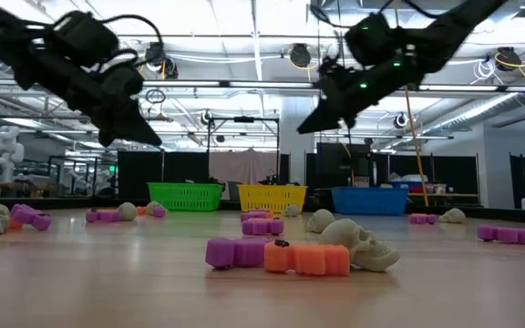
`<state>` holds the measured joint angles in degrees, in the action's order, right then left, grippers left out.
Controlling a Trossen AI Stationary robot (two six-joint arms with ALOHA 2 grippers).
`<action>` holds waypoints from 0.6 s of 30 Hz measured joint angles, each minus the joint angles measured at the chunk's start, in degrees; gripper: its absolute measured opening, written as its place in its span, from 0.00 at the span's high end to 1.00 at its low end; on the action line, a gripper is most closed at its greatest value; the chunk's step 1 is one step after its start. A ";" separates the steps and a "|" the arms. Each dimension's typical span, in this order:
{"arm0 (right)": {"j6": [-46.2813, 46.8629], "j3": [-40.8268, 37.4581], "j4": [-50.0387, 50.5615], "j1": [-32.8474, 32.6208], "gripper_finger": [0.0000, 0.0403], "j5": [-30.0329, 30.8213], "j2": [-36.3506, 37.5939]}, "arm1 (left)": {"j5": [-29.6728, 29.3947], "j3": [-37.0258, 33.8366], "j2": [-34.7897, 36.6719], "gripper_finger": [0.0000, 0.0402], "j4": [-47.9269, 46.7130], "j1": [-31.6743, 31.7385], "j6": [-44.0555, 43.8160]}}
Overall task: Sort Halloween decoration
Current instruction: Put the orange skeleton toy into the green bin
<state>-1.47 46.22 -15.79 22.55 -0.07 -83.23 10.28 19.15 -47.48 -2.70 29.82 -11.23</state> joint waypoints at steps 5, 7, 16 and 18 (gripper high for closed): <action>0.57 -7.50 -5.37 -1.70 1.00 -1.68 6.85 | -0.48 5.92 -7.18 1.00 -11.02 -0.26 0.08; 0.60 -10.05 -6.61 -2.17 1.00 -1.56 8.57 | -2.73 7.64 -9.87 1.00 -14.18 -0.77 -0.36; 0.85 -15.88 -12.40 -4.78 1.00 -1.52 10.55 | -10.42 10.32 -21.33 0.87 -17.83 -3.13 0.02; 0.85 -15.99 -12.90 -5.66 1.00 -1.48 10.61 | -11.40 10.32 -23.56 0.82 -16.72 -3.41 0.09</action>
<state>-0.62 30.24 -28.69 16.89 -1.55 -72.62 -1.11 29.47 -71.04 -19.42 26.41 -11.14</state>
